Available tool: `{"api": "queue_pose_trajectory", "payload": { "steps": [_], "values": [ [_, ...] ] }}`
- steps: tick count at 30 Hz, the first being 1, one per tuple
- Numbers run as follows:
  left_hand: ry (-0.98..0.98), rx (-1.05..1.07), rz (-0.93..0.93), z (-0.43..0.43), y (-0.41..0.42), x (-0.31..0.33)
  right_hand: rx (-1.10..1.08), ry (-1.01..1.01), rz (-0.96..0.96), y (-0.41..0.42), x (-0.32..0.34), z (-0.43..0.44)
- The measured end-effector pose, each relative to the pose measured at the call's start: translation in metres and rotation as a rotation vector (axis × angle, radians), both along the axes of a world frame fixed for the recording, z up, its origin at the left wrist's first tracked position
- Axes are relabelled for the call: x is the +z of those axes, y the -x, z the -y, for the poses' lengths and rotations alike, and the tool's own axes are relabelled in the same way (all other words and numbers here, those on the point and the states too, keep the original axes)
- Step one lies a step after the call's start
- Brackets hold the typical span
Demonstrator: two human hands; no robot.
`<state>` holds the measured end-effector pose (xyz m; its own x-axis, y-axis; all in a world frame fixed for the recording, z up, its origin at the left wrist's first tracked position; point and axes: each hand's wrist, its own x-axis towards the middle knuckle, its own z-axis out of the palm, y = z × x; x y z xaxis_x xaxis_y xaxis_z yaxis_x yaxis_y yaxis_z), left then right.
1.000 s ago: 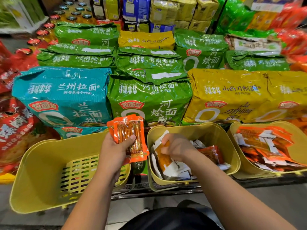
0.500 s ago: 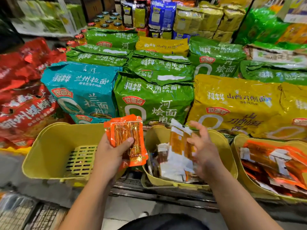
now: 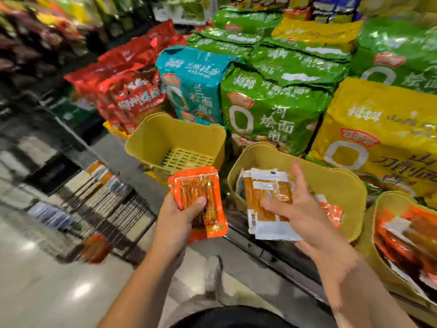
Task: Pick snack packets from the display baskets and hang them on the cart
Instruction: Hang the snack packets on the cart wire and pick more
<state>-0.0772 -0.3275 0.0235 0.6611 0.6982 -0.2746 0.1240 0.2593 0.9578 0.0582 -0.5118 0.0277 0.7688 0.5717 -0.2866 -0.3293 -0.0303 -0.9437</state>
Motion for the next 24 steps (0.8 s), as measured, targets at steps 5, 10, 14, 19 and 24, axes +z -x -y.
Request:
{"api": "queue_pose_trajectory", "payload": {
  "steps": [5,10,14,19,24],
  "values": [
    [0.034,0.142,-0.022,-0.001,0.060,-0.001,0.177,0.002,-0.004,0.030,-0.001,-0.032],
    [0.075,0.283,0.007,-0.023,0.106,-0.002,0.283,-0.008,-0.016,0.057,0.008,-0.080],
    [0.101,0.405,0.005,-0.059,0.146,-0.008,0.350,-0.005,-0.042,0.080,0.014,-0.130],
    [0.088,0.539,0.003,-0.128,0.207,-0.013,0.435,0.021,-0.034,0.124,0.004,-0.219],
    [0.096,0.634,-0.005,-0.214,0.273,-0.014,0.446,0.065,-0.033,0.168,-0.016,-0.314]
  ]
}}
